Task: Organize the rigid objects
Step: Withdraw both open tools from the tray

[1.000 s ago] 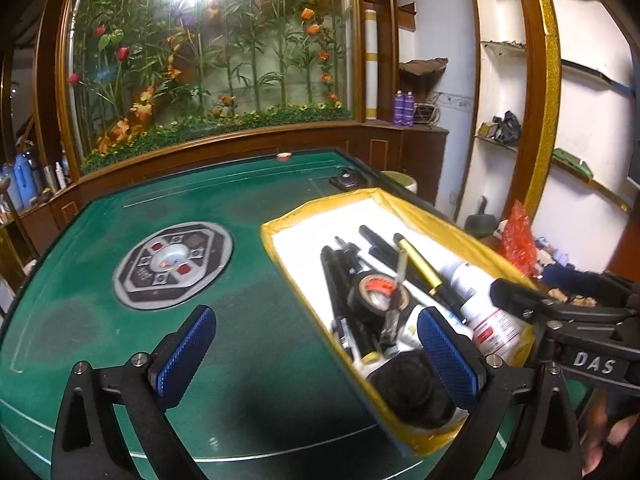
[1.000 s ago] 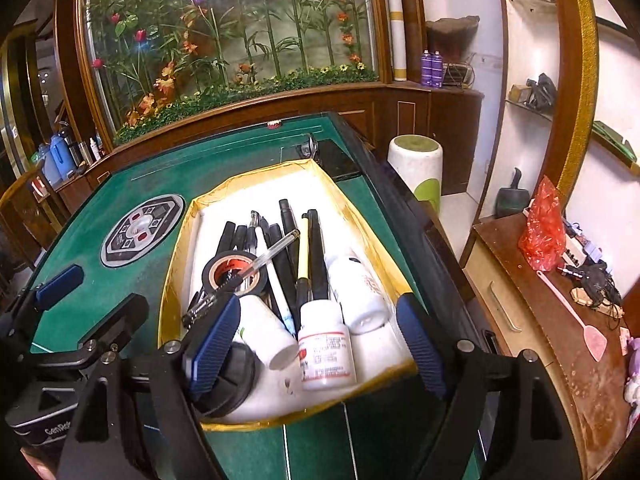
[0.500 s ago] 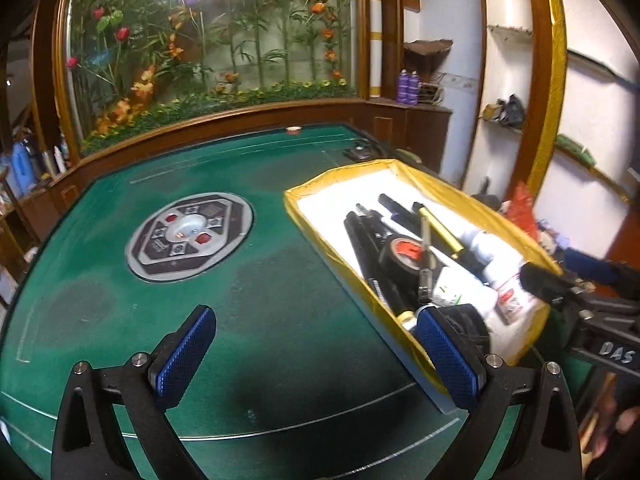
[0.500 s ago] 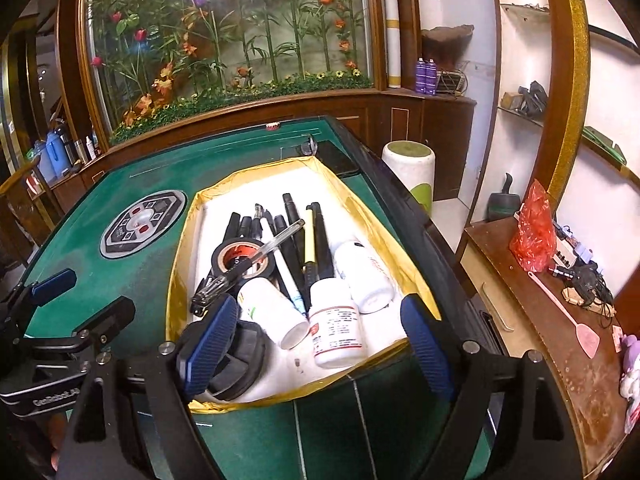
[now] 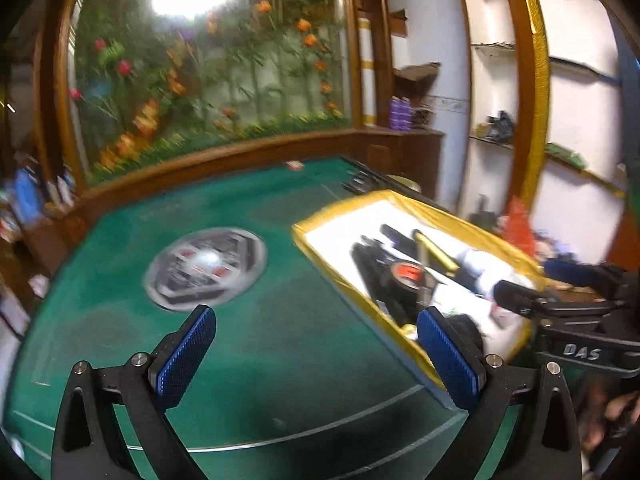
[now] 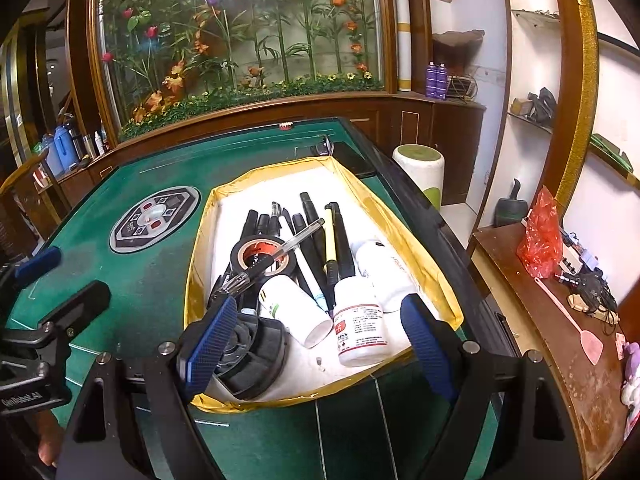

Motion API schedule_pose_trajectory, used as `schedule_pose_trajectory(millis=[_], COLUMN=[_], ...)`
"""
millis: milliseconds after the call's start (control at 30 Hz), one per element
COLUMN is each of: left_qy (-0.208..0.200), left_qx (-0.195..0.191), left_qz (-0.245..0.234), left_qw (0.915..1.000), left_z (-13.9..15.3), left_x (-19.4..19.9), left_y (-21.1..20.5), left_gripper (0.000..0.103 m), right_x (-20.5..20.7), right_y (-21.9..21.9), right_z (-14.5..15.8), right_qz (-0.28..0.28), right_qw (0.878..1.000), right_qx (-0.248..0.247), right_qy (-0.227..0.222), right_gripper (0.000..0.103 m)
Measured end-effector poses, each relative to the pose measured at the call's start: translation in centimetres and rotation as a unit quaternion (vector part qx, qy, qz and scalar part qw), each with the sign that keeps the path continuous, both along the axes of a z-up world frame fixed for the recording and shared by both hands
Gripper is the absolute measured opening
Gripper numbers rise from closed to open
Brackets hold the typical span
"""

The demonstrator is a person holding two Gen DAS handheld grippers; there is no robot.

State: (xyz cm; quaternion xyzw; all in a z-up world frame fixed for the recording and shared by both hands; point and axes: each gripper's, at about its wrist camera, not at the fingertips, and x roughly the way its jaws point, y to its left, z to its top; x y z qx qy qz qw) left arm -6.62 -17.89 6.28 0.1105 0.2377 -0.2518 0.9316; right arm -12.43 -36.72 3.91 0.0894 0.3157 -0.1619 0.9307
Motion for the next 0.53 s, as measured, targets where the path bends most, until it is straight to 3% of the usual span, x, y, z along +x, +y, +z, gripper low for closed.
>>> schedule_pose_trajectory(millis=[67, 367, 533], left_qy=[-0.006, 0.048, 0.036], left_qx=[0.012, 0.035, 0.057], left_qz=[0.009, -0.033, -0.03], left_qw=[0.9999, 0.9977, 0.9973], left_z=[-0.2, -1.1, -1.5], left_x=[-0.2, -0.2, -1.0], left_y=[-0.4, -1.8, -2.5], left_gripper=[0.102, 0.102, 0.102], right_x=[0.0, -0.2, -0.3], right_y=[-0.1, -0.1, -0.2], right_z=[0.0, -0.1, -0.2], right_qz=[-0.001, -0.004, -0.007], right_qw=[1.0, 1.0, 1.0], right_qx=[0.001, 0.003, 0.004], right_qy=[-0.002, -0.004, -0.006], right_gripper=[0.083, 0.083, 0.083])
